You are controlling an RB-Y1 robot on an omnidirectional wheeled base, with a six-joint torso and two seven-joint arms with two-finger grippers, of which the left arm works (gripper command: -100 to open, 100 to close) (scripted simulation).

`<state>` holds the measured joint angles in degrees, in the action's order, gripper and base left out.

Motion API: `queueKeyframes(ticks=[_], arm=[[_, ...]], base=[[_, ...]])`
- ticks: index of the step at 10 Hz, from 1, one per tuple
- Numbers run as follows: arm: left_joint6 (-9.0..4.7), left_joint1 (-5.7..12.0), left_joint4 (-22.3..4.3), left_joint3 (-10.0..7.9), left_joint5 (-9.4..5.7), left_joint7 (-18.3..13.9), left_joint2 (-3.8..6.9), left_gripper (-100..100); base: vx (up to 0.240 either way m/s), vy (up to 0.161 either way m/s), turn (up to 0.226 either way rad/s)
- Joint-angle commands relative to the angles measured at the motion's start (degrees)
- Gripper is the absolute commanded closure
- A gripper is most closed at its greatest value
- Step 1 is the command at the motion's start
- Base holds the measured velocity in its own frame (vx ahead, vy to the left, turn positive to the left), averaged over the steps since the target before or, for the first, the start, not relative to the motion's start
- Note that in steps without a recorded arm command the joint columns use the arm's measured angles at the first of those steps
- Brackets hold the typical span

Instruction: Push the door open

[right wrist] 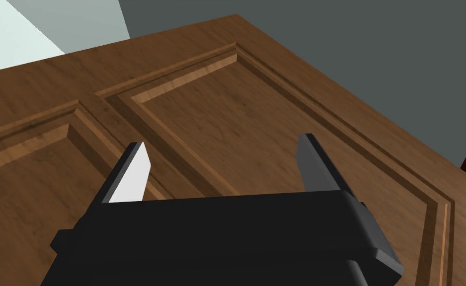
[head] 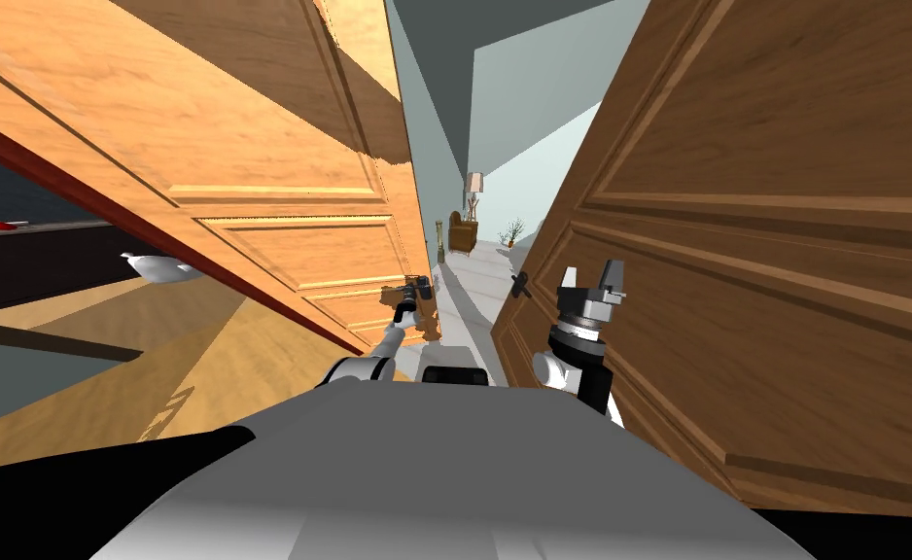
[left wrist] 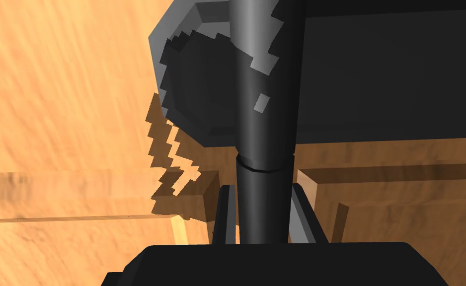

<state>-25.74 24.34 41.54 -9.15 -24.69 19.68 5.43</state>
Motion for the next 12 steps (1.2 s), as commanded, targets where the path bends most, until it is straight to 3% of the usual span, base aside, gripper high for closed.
queueKeyframes(ticks=[1, 6, 9, 10, 12], arm=[[-0.43, 0.39, 0.5, -1.11, -0.22, 1.5, -0.22, 100], [-1.65, 1.41, -0.2, -3.99, -0.92, 5.5, -2.62, 100], [-2.41, 2.04, -0.7, -5.77, -1.35, 8.0, -4.95, 100], [-2.29, 1.8, -1.0, -5.42, -1.28, 7.3, -4.45, 100], [-3.91, 2.5, -1.5, -7.2, -3.05, 10.1, -3.85, 100]], base=[[0.176, -0.071, 0.114], [0.192, -0.022, 0.11], [0.199, -0.052, 0.133], [0.091, -0.016, 0.044], [0.127, 0.018, -0.007]])
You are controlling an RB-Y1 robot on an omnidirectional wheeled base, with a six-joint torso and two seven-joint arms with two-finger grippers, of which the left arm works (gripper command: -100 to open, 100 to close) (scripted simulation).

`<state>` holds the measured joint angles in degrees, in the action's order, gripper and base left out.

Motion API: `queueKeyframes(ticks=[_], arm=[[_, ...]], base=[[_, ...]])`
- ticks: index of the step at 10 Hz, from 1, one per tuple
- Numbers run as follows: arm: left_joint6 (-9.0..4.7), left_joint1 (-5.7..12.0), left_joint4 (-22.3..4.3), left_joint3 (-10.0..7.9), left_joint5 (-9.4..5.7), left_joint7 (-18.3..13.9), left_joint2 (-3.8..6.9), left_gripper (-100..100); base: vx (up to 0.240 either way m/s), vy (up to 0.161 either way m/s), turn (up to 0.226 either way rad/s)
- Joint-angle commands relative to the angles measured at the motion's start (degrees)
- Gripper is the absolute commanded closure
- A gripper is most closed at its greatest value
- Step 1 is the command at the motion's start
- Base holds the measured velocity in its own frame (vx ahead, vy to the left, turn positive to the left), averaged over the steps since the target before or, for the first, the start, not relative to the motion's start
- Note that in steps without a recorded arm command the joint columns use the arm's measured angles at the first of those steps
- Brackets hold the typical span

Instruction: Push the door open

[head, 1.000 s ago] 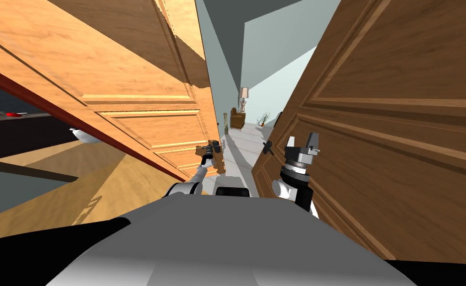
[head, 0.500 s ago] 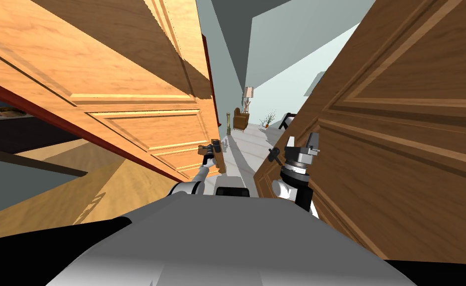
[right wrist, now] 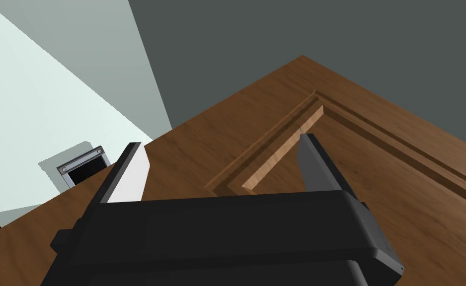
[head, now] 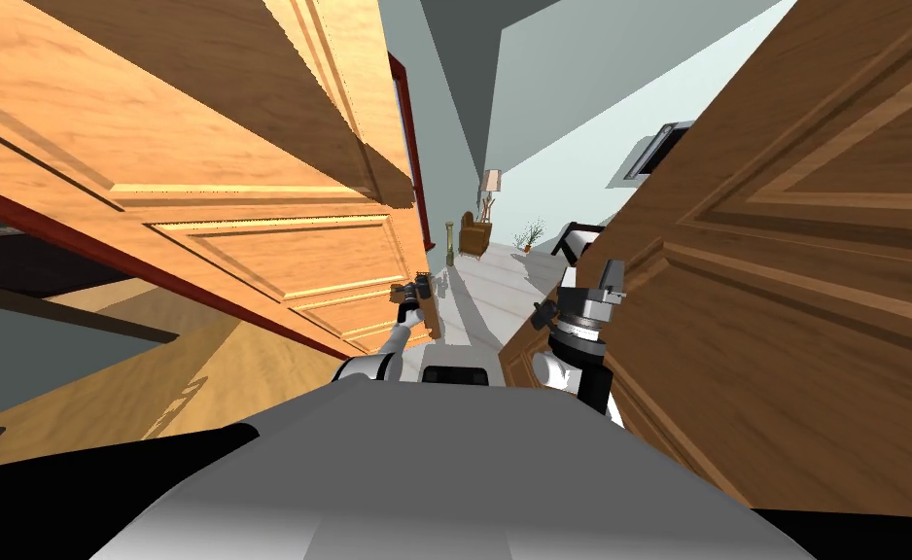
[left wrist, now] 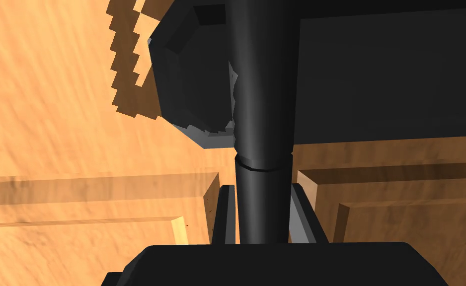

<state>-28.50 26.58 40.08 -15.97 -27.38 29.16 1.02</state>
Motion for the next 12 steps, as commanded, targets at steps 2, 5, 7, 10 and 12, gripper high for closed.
queueKeyframes(ticks=[2, 5, 7, 10, 12], arm=[[-2.12, 0.67, -0.4, -1.45, -1.48, 2.3, 0.56, 100], [-3.19, 1.13, -0.9, -2.63, -2.72, 4.2, 0.25, 100], [-3.19, 1.13, -0.9, -2.63, -2.72, 4.2, 0.25, 100], [-5.32, 2.04, -1.8, -4.97, -5.16, 7.9, -1.19, 100], [-6.18, 2.41, -2.1, -5.92, -6.15, 9.5, -2.18, 100]], base=[[0.171, 0.025, 0.002], [0.1, 0.008, 0.008], [0.046, 0.007, -0.006], [0.127, 0.01, 0.014], [0.148, 0.005, 0.026]])
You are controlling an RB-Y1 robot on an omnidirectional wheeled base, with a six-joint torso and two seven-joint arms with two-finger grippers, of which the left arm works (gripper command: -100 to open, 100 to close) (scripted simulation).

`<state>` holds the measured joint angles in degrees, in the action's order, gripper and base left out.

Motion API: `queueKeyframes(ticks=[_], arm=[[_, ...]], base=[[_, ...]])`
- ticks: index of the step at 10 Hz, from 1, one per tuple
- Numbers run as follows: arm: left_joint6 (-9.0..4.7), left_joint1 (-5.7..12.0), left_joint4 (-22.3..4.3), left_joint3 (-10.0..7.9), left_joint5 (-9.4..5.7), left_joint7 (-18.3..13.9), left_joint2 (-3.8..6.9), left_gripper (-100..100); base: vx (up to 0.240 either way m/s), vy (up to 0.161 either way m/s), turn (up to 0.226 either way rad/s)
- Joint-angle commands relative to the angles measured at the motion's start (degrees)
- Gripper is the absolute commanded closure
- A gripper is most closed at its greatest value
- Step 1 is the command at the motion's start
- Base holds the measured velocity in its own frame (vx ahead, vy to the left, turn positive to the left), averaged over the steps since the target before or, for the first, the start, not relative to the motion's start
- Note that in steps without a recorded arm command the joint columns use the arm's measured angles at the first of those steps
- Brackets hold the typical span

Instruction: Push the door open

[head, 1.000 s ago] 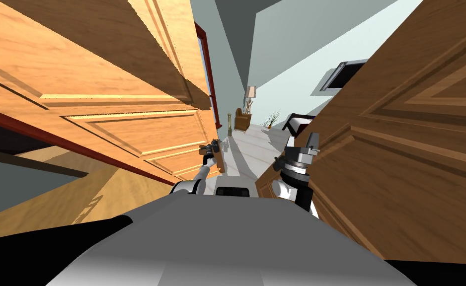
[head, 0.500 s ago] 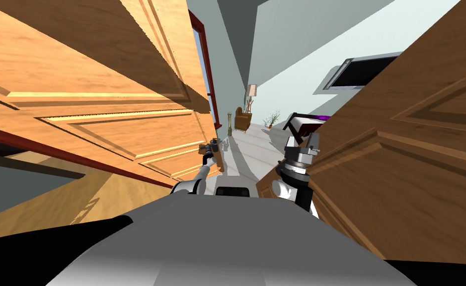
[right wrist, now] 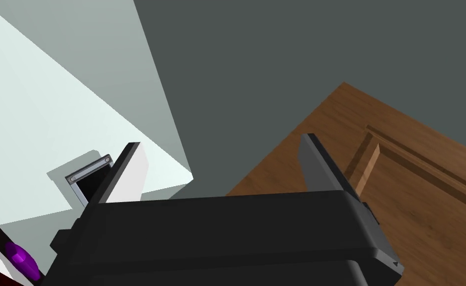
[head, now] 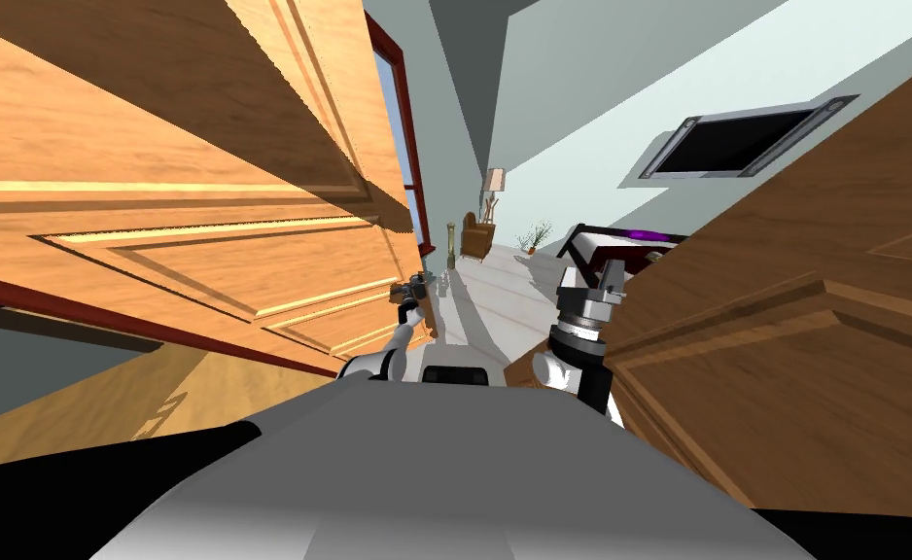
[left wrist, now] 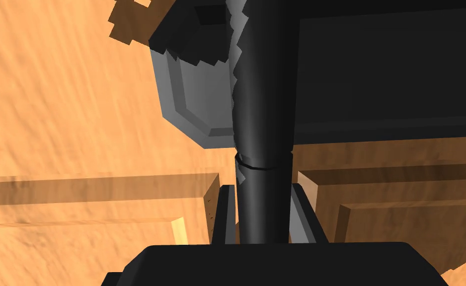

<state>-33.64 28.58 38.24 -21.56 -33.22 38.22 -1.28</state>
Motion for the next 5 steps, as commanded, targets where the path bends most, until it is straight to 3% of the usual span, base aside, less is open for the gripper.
queueKeyframes(ticks=[1, 2, 3, 5], arm=[[-1.69, 0.68, -0.5, -1.04, -1.04, 1.5, -0.8, 100], [-0.87, 0.37, -0.4, -0.67, -0.65, 0.9, -0.44, 100], [-1.82, 0.45, -0.2, -1.73, -1.58, 2.1, 1.2, 100], [-2.18, 0.45, -0.1, -2.21, -2.01, 2.6, 1.74, 100]], base=[[0.154, -0.014, 0.031], [0.072, -0.004, 0.018], [0.104, 0.036, -0.022], [0.151, 0.013, 0.002]])
